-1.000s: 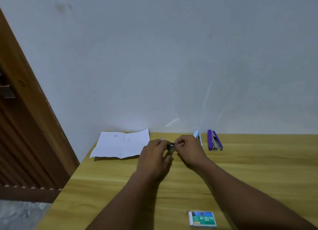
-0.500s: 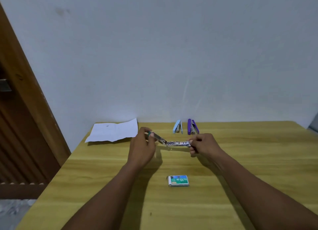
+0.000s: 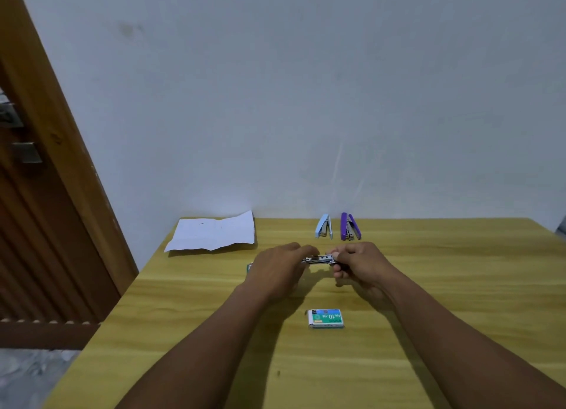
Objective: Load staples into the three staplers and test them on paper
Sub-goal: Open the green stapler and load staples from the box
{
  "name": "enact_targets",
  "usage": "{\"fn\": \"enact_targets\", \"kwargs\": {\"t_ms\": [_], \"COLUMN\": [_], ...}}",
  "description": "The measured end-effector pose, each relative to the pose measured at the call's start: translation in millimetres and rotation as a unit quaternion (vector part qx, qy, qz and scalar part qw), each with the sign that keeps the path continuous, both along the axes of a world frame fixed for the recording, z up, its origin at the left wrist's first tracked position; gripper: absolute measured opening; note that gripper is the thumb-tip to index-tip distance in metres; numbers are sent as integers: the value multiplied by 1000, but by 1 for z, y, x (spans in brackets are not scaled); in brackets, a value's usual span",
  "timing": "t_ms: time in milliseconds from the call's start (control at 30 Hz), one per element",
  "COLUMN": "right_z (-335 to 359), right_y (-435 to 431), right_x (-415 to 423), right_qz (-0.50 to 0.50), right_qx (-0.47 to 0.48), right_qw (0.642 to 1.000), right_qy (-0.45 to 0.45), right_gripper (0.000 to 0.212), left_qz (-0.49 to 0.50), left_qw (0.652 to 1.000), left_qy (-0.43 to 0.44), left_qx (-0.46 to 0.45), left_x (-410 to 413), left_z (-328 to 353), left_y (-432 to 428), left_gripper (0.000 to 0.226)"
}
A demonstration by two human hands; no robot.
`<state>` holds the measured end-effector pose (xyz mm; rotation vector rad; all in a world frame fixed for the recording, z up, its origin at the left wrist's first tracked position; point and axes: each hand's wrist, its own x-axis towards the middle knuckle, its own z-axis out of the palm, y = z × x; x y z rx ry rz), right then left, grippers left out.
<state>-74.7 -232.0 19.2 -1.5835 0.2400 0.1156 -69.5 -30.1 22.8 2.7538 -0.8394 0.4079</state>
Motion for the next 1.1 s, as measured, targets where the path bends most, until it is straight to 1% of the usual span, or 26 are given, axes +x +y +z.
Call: {"fn": "enact_targets", "kwargs": {"t_ms": [100, 200, 267, 400, 567, 733, 833, 933, 1033, 1100], "right_z": [6, 9, 10, 8, 5, 1, 1, -2, -4, -4], "right_y": [-1, -2, -3, -5, -4, -2, -1, 0, -2, -2], "right_x": [-1, -2, -2, 0, -2, -2, -1, 1, 5, 6], "right_qz": [15, 19, 20, 24, 21, 12, 11, 1, -18, -25], "right_qx": [12, 14, 15, 3, -15, -36, -45, -40, -35, -37], "right_qw": [1000, 1000, 1000, 1000, 1000, 999, 999, 999, 999, 998], "right_qy": [-4, -9, -8, -5, -10, -21, -22, -25, -37, -46], "right_gripper": [16, 15, 14, 13, 14, 15, 15, 15, 14, 14], "left_qz": [-29, -41, -45, -41, -31, -32, -30, -3, 18, 26], "left_qw": [999, 997, 997, 997, 998, 999, 996, 985, 964, 955], "left_qy": [-10, -4, -8, -7, 7, 21, 3, -5, 45, 93], "left_qx": [39, 59, 65, 68, 50, -32, -80, -174, -262, -282], "left_x": [1, 4, 4, -1, -4, -7, -6, -5, -3, 0], "left_z": [-1, -2, -1, 0, 0, -5, -12, -17, -18, -18], "left_y": [0, -3, -4, -7, -7, -1, 3, 5, 7, 10], "left_gripper": [50, 63, 65, 53, 36, 15, 15, 16, 21, 20]}}
